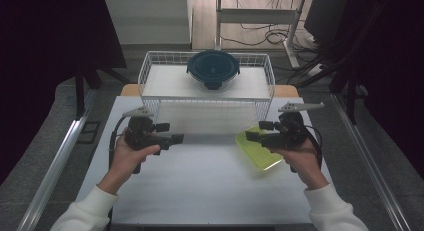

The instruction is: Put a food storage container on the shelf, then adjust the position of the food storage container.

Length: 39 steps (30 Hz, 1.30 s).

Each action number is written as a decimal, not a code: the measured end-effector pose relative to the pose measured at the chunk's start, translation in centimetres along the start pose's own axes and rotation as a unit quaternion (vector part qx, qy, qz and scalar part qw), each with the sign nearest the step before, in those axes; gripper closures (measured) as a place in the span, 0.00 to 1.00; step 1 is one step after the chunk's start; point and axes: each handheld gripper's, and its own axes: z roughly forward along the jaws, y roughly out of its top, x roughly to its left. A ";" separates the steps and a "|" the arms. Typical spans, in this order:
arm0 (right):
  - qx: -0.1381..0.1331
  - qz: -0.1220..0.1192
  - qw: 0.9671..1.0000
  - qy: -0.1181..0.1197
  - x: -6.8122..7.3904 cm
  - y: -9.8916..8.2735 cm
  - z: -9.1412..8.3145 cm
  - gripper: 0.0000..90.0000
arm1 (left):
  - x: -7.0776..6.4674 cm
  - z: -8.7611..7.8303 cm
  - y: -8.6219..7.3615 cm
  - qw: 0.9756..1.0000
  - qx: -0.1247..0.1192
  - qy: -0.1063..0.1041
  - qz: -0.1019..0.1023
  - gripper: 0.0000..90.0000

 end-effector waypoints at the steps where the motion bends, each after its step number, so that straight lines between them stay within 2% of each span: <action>1: 0.001 0.000 1.000 -0.002 0.0 -0.5 0.0 0.31 | -0.1 0.0 -0.6 1.000 0.004 0.003 0.000 0.26; 4: 0.007 0.006 1.000 -0.007 0.0 -2.3 0.0 0.32 | -0.3 0.0 -1.9 1.000 0.007 -0.001 -0.005 0.26; 5: 0.007 0.006 1.000 -0.007 0.0 -2.3 0.0 0.32 | -0.3 0.0 -2.5 1.000 0.015 0.000 0.000 0.26; 6: 0.011 0.001 1.000 -0.017 0.0 -3.4 0.1 0.33 | -0.5 0.1 -3.6 1.000 0.023 0.003 0.002 0.26; 10: 0.030 -0.006 0.999 -0.021 -0.1 -5.0 0.5 0.34 | -0.8 0.4 -5.5 0.999 0.040 0.012 0.006 0.26; 11: 0.035 -0.005 0.999 -0.023 -0.1 -5.4 0.6 0.34 | -0.8 0.4 -5.5 0.999 0.040 0.012 0.006 0.26; 12: 0.037 -0.006 0.999 -0.025 -0.2 -5.8 0.7 0.34 | -0.8 0.6 -6.4 0.999 0.050 0.014 0.003 0.26; 13: 0.037 -0.006 0.999 -0.025 -0.2 -5.8 0.7 0.34 | -0.8 0.6 -6.4 0.999 0.050 0.014 0.003 0.26; 14: 0.046 -0.002 0.999 -0.026 -0.5 -6.5 1.0 0.34 | -0.7 0.9 -7.2 0.998 0.062 0.015 -0.004 0.26; 16: 0.054 0.003 0.998 -0.026 -0.8 -7.0 1.2 0.35 | -0.5 1.1 -7.6 0.998 0.068 0.016 -0.010 0.26; 21: 0.062 0.011 0.998 -0.028 -1.6 -7.5 1.6 0.35 | -0.5 1.0 -7.7 0.998 0.066 0.019 -0.009 0.26; 29: 0.073 0.016 0.997 -0.027 -1.9 -7.9 2.2 0.36 | -0.3 1.0 -8.0 0.997 0.070 0.024 -0.013 0.26; 37: 0.068 0.018 0.997 -0.032 -2.1 -7.9 1.7 0.36 | -0.3 1.1 -7.9 0.997 0.070 0.025 -0.012 0.26; 39: 0.069 0.025 0.997 -0.040 -2.5 -7.8 1.4 0.37 | -0.3 1.2 -7.9 0.997 0.072 0.025 -0.011 0.26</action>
